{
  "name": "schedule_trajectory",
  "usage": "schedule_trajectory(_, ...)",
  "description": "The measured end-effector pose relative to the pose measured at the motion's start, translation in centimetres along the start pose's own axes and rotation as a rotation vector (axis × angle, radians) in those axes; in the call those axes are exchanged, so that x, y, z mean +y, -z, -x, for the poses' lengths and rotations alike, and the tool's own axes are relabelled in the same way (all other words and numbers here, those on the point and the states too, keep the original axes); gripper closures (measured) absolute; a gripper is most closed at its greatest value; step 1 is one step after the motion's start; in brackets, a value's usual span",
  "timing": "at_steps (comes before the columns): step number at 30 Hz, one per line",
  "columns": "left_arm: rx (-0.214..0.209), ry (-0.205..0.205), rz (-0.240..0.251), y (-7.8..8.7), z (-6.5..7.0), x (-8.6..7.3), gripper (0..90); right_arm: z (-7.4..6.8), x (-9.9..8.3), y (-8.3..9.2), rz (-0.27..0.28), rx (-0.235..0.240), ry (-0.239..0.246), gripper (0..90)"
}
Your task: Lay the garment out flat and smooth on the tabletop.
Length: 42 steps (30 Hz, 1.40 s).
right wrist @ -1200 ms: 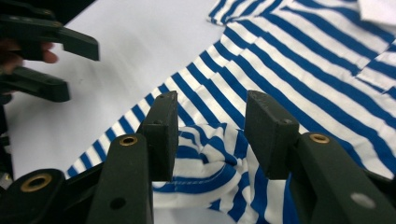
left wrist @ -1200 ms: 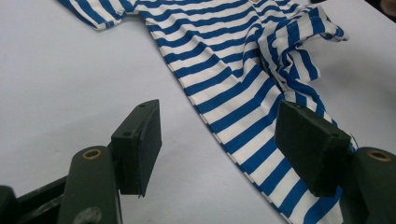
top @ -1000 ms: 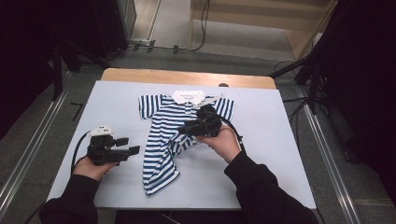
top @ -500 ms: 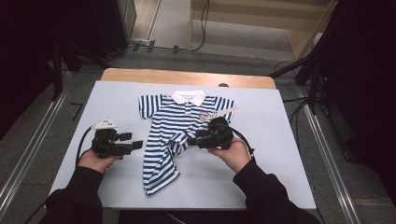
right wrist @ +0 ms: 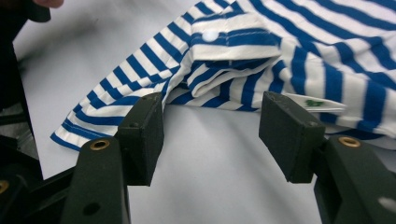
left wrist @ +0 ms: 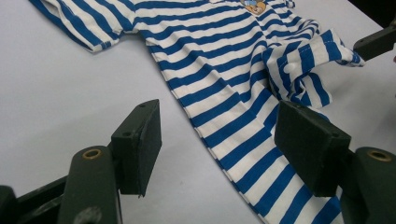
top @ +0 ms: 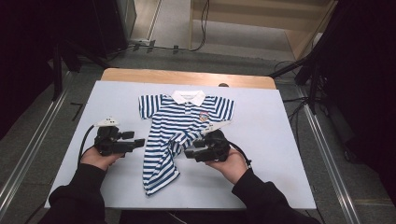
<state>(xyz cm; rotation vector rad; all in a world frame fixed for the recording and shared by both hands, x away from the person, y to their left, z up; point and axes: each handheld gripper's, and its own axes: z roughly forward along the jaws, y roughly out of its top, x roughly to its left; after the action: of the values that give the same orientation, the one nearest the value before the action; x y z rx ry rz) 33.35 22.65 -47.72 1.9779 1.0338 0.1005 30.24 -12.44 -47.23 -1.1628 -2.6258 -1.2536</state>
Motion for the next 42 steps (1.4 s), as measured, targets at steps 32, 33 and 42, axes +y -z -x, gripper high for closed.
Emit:
schedule_trajectory(32, 0.044, 0.035, 0.005, 2.3, -0.1, -2.5, 32.4, 0.0, 1.2, -5.5, -0.053, -0.016, 0.000, 63.8)
schedule_trajectory(33, 0.045, 0.037, 0.007, 2.3, -0.1, -2.5, 32.5, -0.1, 1.2, -5.5, -0.058, -0.017, -0.002, 68.1)
schedule_trajectory(42, 0.043, 0.037, 0.013, 2.4, -0.1, -2.5, 32.4, 0.1, 1.9, -4.1, -0.103, 0.025, -0.030, 83.1)
